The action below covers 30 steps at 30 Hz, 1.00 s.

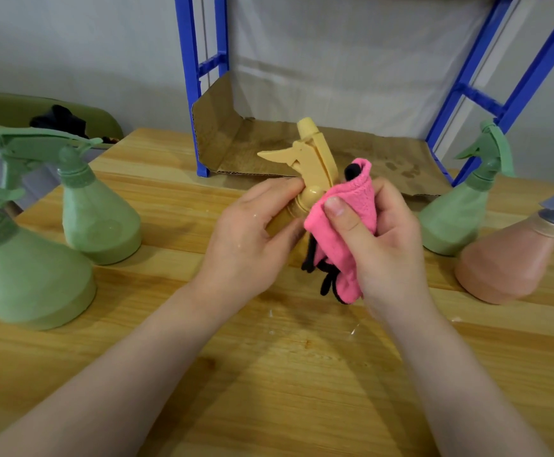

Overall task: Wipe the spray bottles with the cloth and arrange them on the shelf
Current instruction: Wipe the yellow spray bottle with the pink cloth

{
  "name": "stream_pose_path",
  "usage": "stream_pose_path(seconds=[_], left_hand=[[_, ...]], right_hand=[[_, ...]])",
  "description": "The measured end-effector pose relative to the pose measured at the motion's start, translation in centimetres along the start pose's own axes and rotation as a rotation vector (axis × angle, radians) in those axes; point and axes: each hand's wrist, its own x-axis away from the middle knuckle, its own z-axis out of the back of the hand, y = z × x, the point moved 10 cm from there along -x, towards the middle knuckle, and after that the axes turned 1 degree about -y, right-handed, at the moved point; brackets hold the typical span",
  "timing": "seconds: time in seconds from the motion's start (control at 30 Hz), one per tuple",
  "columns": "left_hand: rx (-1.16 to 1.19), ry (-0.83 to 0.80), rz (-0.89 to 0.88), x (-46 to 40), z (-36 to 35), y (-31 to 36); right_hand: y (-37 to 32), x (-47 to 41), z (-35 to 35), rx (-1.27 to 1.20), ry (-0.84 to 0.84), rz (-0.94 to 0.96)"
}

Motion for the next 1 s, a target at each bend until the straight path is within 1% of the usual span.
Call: stream_pose_path(seconds=[0.13, 0.27, 0.33, 0.43, 0.5, 0.53, 0.67, 0.77, 0.87, 0.93, 1.0], left_hand=[[0.015, 0.031, 0.000, -0.2, 0.5, 0.1], [0.018, 0.040, -0.008, -0.2, 0.6, 0.3], [-0.013, 0.041, -0.015, 0.0, 0.6, 0.6], [-0.088, 0.069, -0.034, 0.0, 0.9, 0.9], [-0.133, 0.077, -0.037, 0.0, 1.0, 0.8], [-0.144, 0.073, -0.032, -0.1, 1.0, 0.6], [-0.121, 0.074, -0.011, -0.1, 0.8, 0.3], [-0.084, 0.072, -0.001, -0.1, 0.8, 0.2], [-0.062, 0.068, 0.062, -0.3, 1.2, -0.5], [-0.015, 0.085, 0.123, -0.5, 1.8, -1.3], [0.080, 0.099, 0.162, -0.6, 2.1, -1.8]], right_hand=[[0.6, 0.1, -0.5, -0.158, -0.034, -0.065], [1.8, 0.3, -1.4, -0.376, -0.047, -0.221], [2.5, 0.4, -1.6, -0.475, -0.048, -0.312], [3.1, 0.5, -1.7, -0.545, -0.046, -0.375], [3.6, 0.4, -1.1, -0.477, 0.002, -0.366], [3.6, 0.2, -0.5, -0.393, 0.040, -0.318], [0.5, 0.0, 0.8, 0.025, 0.124, 0.053], [-1.2, 0.6, 0.8, 0.162, 0.139, 0.229], [-2.8, 1.5, 0.3, 0.385, 0.127, 0.413], [-3.0, 1.8, -0.3, 0.461, 0.108, 0.443], [-2.1, 1.3, -0.3, 0.426, 0.112, 0.329]])
